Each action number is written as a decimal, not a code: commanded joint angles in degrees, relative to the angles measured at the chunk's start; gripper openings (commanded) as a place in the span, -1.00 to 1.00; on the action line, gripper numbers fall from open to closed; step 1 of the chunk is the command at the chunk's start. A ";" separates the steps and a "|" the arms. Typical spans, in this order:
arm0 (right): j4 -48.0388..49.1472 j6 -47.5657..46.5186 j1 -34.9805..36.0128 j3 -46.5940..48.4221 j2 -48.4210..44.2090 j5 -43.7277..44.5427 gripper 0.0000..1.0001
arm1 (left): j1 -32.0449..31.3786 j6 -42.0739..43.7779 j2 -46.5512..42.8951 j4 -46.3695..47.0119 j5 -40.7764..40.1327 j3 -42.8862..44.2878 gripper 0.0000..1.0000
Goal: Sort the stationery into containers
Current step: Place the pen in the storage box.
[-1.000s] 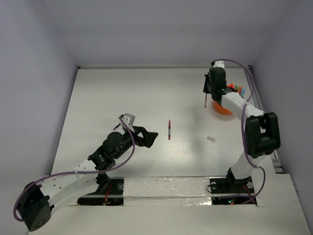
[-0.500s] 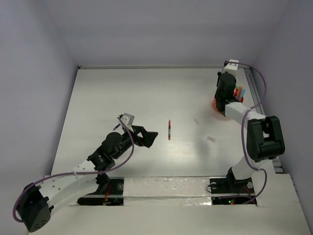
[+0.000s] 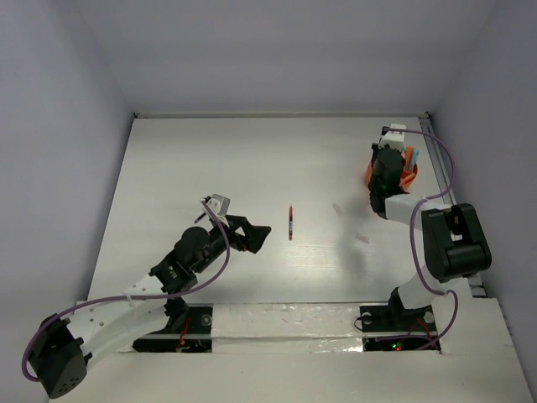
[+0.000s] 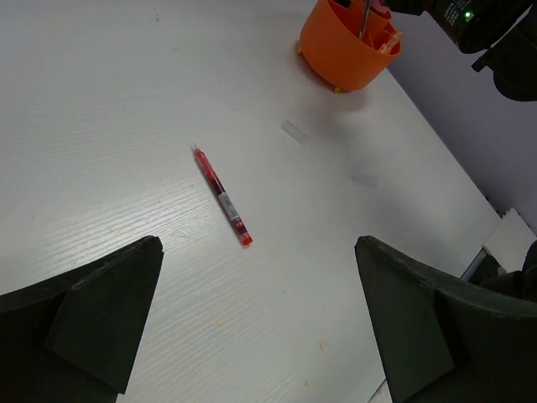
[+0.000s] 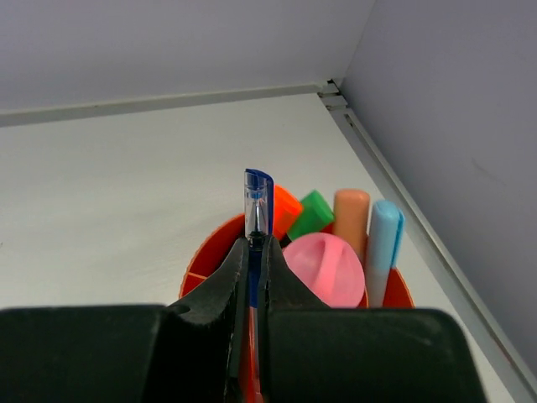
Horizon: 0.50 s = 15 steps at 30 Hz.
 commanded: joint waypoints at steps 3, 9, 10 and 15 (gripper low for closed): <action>5.60 3.01 -0.05 -1.91 -3.30 -1.59 -0.91 | -0.14 -0.45 0.04 3.42 0.26 0.09 0.98; 0.85 5.64 -0.05 -1.38 -4.70 -4.58 -0.30 | -0.14 -0.45 -0.48 3.07 -0.26 -0.08 0.98; 0.50 5.91 -0.05 -1.38 -5.49 -5.19 -0.26 | -0.14 -0.45 -0.40 3.07 -0.35 0.00 0.98; -2.58 6.88 -0.05 -0.94 -7.87 -6.51 -0.16 | -0.14 -0.45 -0.57 2.80 -0.61 0.00 0.98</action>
